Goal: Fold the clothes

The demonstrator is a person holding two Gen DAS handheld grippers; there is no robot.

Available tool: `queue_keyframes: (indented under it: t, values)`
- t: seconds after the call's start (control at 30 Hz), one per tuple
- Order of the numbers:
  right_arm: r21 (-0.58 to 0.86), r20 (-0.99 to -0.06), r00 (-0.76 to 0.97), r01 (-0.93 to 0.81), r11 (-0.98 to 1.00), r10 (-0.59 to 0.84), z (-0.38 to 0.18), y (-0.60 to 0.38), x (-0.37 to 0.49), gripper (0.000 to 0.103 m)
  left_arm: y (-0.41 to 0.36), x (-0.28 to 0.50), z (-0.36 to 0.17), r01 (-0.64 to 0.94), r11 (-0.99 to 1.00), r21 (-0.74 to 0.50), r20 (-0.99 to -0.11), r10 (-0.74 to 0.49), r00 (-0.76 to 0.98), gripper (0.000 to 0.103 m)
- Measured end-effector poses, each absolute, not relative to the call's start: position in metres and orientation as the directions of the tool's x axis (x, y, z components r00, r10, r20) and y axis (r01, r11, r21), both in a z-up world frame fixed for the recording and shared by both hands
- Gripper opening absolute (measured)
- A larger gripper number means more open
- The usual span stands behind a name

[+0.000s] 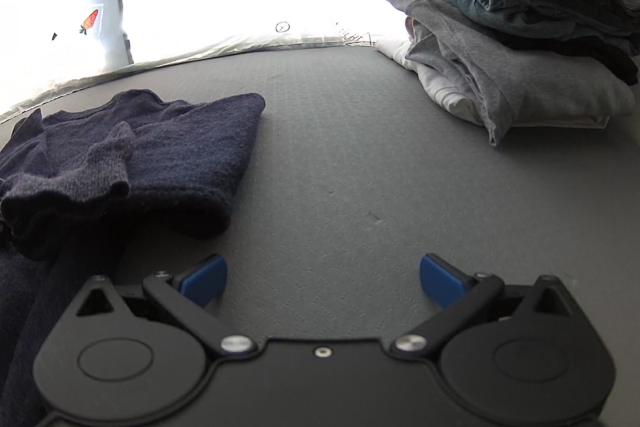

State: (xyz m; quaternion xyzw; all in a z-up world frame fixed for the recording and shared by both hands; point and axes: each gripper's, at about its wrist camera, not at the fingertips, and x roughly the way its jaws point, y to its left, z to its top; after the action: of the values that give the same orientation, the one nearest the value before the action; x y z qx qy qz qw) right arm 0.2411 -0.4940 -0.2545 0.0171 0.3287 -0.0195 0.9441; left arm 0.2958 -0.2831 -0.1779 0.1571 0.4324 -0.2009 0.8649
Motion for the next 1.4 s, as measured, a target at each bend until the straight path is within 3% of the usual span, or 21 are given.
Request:
queue_keyframes:
  t: [0.17, 0.2, 0.3, 0.4, 0.63, 0.87, 1.13, 1.4]
  values:
    - [0.02, -0.621, 0.783, 0.049, 0.999, -0.026, -0.254, -0.494, 0.24, 0.103, -0.299, 0.3, -0.189, 0.565, 0.804, 0.187, -0.767, -0.24, 0.595, 0.058]
    - [0.02, -0.621, 0.783, 0.05, 0.999, -0.027, -0.254, -0.494, 0.24, 0.103, -0.301, 0.3, -0.191, 0.579, 0.792, 0.193, -0.758, -0.254, 0.601, 0.054]
    - [0.019, -0.621, 0.783, 0.051, 0.999, -0.028, -0.254, -0.493, 0.24, 0.103, -0.3, 0.299, -0.189, 0.593, 0.785, 0.181, -0.733, -0.294, 0.614, 0.025]
    - [0.018, -0.622, 0.782, 0.051, 0.999, -0.029, -0.254, -0.494, 0.24, 0.103, -0.29, 0.298, -0.177, 0.549, 0.82, 0.161, -0.686, -0.308, 0.66, 0.012]
    - [0.006, -0.642, 0.766, 0.069, 0.998, -0.049, -0.25, -0.49, 0.243, 0.103, -0.23, 0.308, -0.13, 0.338, 0.939, 0.071, -0.567, -0.241, 0.788, 0.009]
    - [-0.002, -0.699, 0.702, 0.187, 0.982, -0.135, -0.241, -0.466, 0.246, 0.103, -0.153, 0.306, -0.101, 0.16, 0.982, 0.105, -0.481, -0.091, 0.872, 0.008]
    - [-0.028, -0.709, 0.696, 0.133, 0.991, -0.114, -0.231, -0.404, 0.24, 0.103, -0.068, 0.308, -0.095, 0.044, 0.996, 0.071, -0.477, -0.005, 0.879, 0.007]
    - [-0.062, -0.673, 0.723, 0.157, 0.986, -0.157, -0.214, -0.363, 0.231, 0.103, -0.015, 0.311, -0.072, 0.022, 1.0, -0.004, -0.414, -0.022, 0.91, 0.007]
